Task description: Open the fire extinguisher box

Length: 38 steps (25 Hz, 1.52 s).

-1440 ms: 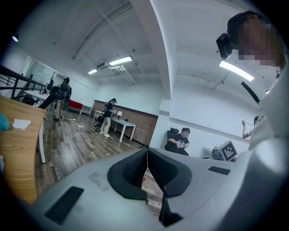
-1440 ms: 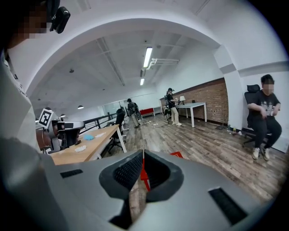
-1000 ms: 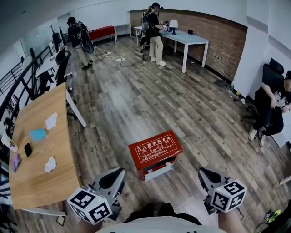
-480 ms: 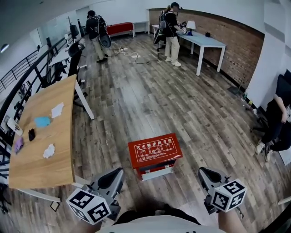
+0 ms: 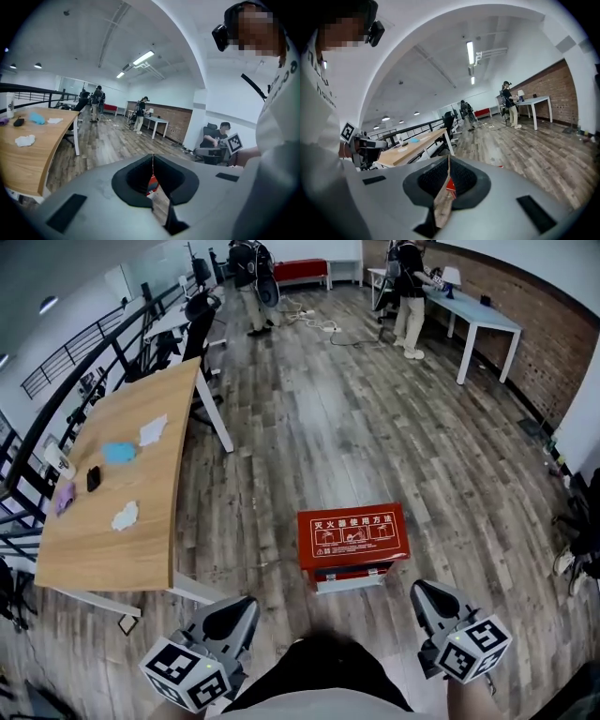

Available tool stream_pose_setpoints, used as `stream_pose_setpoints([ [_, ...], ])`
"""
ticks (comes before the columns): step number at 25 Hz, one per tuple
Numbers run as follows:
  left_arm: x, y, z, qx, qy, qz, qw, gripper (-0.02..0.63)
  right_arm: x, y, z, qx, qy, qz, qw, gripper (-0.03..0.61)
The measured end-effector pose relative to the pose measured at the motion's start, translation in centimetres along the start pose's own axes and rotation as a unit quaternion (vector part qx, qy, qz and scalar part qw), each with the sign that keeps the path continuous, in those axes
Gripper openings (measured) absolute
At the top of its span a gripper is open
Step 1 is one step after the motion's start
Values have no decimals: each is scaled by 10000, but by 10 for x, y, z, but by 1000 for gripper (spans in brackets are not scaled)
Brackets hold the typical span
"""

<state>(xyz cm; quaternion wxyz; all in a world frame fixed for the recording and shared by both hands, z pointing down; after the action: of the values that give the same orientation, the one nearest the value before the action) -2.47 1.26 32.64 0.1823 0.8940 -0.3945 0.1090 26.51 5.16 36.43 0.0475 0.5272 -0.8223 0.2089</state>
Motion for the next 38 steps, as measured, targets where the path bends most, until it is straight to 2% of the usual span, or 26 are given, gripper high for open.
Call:
stream_pose_setpoints([
  [6, 20, 24, 15, -341, 22, 21, 9994, 11, 34, -9, 9, 167, 232, 25, 9996, 14],
  [13, 53, 46, 46, -131, 24, -209, 9997, 9, 64, -20, 27, 240, 138, -85, 9996, 14],
  [20, 87, 73, 62, -4, 208, -526, 9984, 11, 90, -40, 36, 418, -92, -553, 9976, 14],
  [24, 106, 86, 64, 1, 364, -735, 9966, 11, 109, -46, 42, 539, -207, -772, 9953, 13],
  [31, 140, 89, 54, -113, 494, -1100, 9926, 11, 116, -50, 21, 586, 196, -1027, 9928, 14],
  [38, 158, 77, 50, -147, 548, -1024, 9931, 11, 115, -70, 15, 654, 307, -874, 9935, 14],
])
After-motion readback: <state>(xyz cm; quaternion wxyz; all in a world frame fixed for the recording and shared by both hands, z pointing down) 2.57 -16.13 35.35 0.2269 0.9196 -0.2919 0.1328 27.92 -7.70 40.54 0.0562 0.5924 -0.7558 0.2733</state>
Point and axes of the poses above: the fingertips, and each gripper's own axes: x forward along the fingers, y to its left, z out of its top, the point moved 3 cm from there along -x, backward along the fingers, and after that the axes turned 4 degrees about z, right-handed, at the moved point
